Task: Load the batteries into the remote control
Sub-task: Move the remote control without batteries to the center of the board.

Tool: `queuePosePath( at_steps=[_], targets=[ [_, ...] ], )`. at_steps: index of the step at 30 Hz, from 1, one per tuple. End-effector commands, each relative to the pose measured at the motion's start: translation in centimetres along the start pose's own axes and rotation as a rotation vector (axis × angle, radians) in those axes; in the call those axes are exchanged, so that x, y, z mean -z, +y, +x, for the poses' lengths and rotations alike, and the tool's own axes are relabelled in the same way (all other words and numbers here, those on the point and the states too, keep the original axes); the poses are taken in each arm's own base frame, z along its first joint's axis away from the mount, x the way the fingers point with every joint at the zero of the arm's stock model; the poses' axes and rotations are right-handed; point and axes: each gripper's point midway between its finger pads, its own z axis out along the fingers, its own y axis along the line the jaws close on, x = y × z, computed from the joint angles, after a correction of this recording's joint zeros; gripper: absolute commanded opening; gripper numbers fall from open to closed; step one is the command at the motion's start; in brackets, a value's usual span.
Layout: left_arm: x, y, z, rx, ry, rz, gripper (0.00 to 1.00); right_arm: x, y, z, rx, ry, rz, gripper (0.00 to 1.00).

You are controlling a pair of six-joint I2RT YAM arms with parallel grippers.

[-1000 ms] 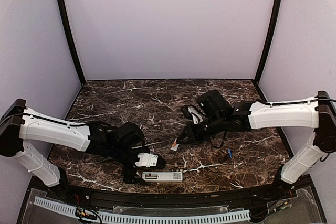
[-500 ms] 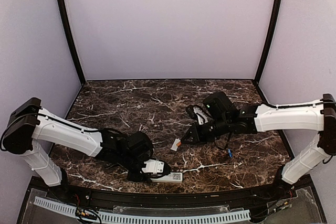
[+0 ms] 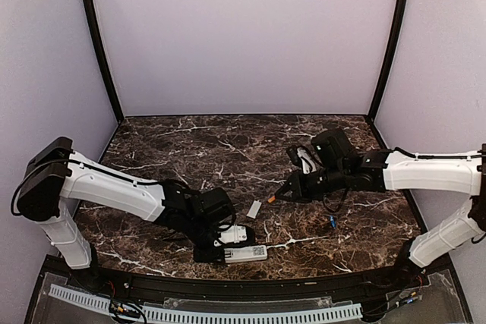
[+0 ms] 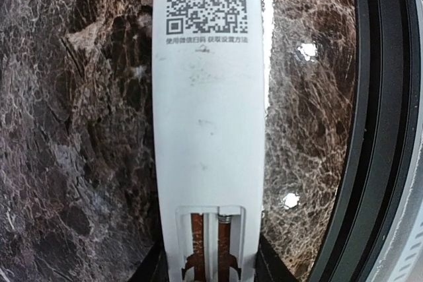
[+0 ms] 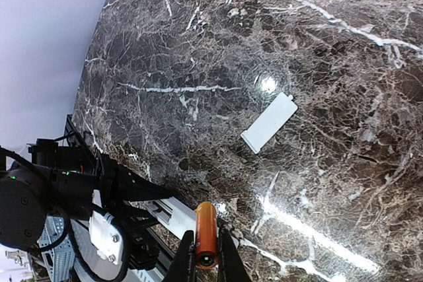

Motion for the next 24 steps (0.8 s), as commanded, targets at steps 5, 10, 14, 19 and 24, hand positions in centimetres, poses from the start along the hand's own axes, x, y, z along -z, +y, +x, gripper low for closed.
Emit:
queuePosePath(
  at_steps=[5, 10, 14, 19, 24],
  targets=[
    [0.9, 3.7, -10.7, 0.206, -0.275, -0.102, 0.00, 0.8, -1.3, 0.8, -0.048, 0.002, 0.015, 0.00],
    [4.1, 3.1, -12.1, 0.230, -0.351, -0.096, 0.00, 0.9, -1.4, 0.7, -0.049, -0.001, 0.022, 0.00],
    [5.1, 3.3, -11.9, 0.249, -0.342, -0.110, 0.00, 1.0, -1.5, 0.4, -0.047, -0.007, 0.041, 0.00],
    [3.9, 3.1, -11.7, 0.295, -0.269, -0.084, 0.00, 1.3, -1.3, -0.3, -0.042, -0.029, 0.050, 0.00],
    [2.1, 3.3, -11.5, 0.376, -0.161, -0.074, 0.01, 1.2, -1.4, -0.2, -0.048, -0.028, 0.046, 0.00]
  ],
)
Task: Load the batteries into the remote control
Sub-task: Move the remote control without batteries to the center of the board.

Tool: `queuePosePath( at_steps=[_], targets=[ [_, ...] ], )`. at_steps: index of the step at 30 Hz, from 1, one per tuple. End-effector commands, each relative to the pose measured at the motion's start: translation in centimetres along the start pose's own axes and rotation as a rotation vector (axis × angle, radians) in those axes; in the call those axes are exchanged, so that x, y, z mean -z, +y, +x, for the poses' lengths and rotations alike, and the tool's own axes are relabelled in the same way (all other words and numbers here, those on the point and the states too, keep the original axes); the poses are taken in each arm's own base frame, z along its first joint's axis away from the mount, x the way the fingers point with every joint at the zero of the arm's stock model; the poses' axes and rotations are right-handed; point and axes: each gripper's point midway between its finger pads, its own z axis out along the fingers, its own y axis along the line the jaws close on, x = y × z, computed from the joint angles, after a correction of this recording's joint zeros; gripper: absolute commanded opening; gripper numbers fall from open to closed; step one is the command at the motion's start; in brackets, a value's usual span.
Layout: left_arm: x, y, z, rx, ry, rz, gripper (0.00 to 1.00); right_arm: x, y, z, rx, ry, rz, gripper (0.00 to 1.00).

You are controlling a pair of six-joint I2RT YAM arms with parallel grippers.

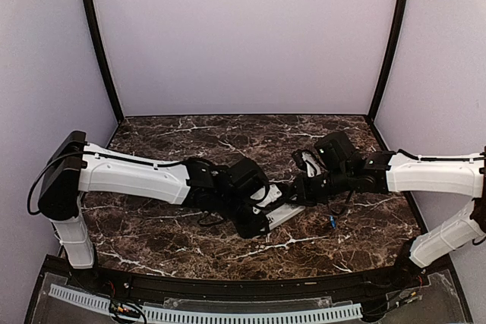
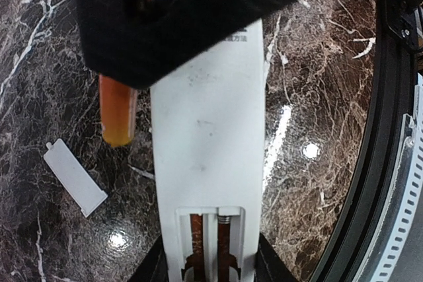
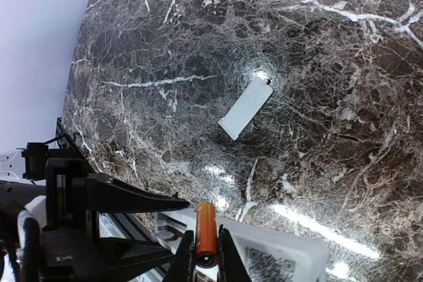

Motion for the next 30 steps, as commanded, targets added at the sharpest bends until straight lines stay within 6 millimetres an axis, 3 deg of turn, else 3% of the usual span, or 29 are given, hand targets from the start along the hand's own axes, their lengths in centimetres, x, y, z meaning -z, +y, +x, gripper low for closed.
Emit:
queuePosePath(
  at_steps=[1, 5, 9, 17, 21, 23, 28, 29, 30],
  targets=[
    [-1.2, 0.2, 1.5, 0.083, 0.132, -0.024, 0.01, 0.6, 0.2, -0.9, -0.006, -0.034, 0.001, 0.00],
    [-2.7, 0.6, 3.4, 0.093, 0.208, -0.045, 0.02, 0.3, 0.1, -0.6, -0.010, -0.029, -0.009, 0.00],
    [-3.5, 1.3, 4.4, 0.068, 0.239, -0.078, 0.11, -0.1, -0.1, -0.2, -0.012, -0.013, -0.015, 0.00],
    [-3.8, 0.2, 4.8, 0.049, 0.218, -0.009, 0.57, -0.5, -0.3, 0.2, -0.010, -0.001, -0.018, 0.00],
    [-2.2, 0.0, 4.4, 0.024, 0.143, 0.007, 0.77, -0.5, -0.2, 0.4, -0.001, 0.007, -0.033, 0.00],
    [-1.0, -0.1, 4.4, 0.012, 0.106, 0.010, 0.81, -0.7, 0.0, 0.6, 0.006, 0.014, -0.053, 0.00],
    [2.3, 0.6, 5.5, 0.002, 0.017, -0.031, 0.82, -2.1, 1.3, 1.3, 0.002, 0.062, -0.141, 0.00],
    [3.4, 0.6, 4.6, -0.006, -0.048, -0.031, 0.81, -2.6, 1.6, 1.5, -0.005, 0.073, -0.157, 0.00],
    [3.2, 0.8, 6.2, -0.013, -0.033, -0.036, 0.80, -3.4, 1.9, 1.8, -0.008, 0.090, -0.168, 0.00]
  ],
)
